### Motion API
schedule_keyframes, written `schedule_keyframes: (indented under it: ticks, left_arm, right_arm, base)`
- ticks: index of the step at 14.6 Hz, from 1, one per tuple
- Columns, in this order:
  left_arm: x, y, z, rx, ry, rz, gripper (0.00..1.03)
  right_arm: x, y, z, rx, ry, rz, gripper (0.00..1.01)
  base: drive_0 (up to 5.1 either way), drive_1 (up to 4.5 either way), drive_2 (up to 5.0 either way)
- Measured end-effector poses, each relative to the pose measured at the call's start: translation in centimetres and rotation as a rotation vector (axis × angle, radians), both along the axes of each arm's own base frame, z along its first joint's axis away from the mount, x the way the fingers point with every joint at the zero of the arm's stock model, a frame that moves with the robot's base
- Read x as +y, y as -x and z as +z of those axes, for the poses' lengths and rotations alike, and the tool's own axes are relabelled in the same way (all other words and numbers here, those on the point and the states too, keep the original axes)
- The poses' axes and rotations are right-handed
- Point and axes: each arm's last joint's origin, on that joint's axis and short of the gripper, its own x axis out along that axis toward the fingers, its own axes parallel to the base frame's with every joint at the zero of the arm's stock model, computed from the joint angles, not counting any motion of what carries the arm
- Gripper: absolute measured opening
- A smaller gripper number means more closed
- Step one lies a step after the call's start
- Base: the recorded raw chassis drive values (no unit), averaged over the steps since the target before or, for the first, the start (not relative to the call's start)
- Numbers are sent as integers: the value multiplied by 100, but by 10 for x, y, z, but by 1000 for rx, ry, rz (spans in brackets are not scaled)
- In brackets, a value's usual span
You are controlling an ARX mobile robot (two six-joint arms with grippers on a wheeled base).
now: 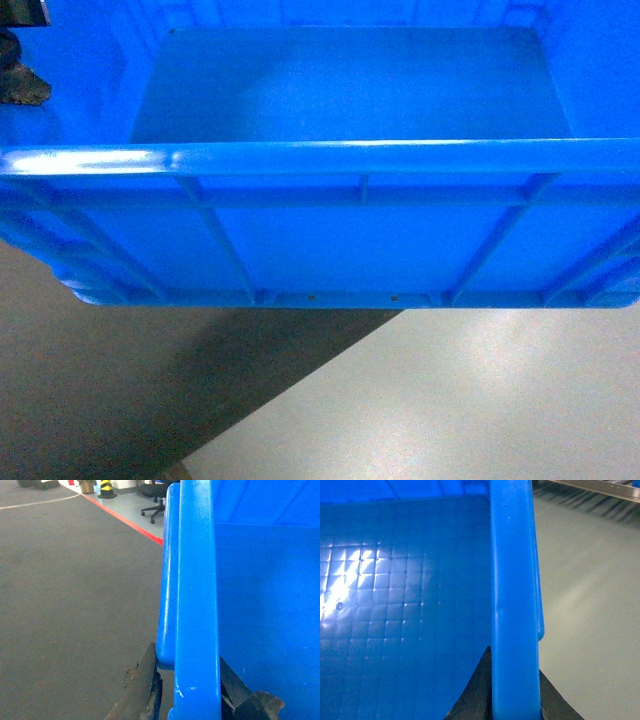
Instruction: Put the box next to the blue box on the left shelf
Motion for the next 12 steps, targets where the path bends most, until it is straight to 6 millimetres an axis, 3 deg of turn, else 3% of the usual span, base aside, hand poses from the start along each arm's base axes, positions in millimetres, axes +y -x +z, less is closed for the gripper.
schedule_keyframes:
  ticks: [12]
  left_arm:
    - [0, 0, 0, 1, 0, 0, 17]
  right_arm:
    - [0, 0, 0, 0, 1, 0, 8]
  base:
    - [-156, -156, -156]
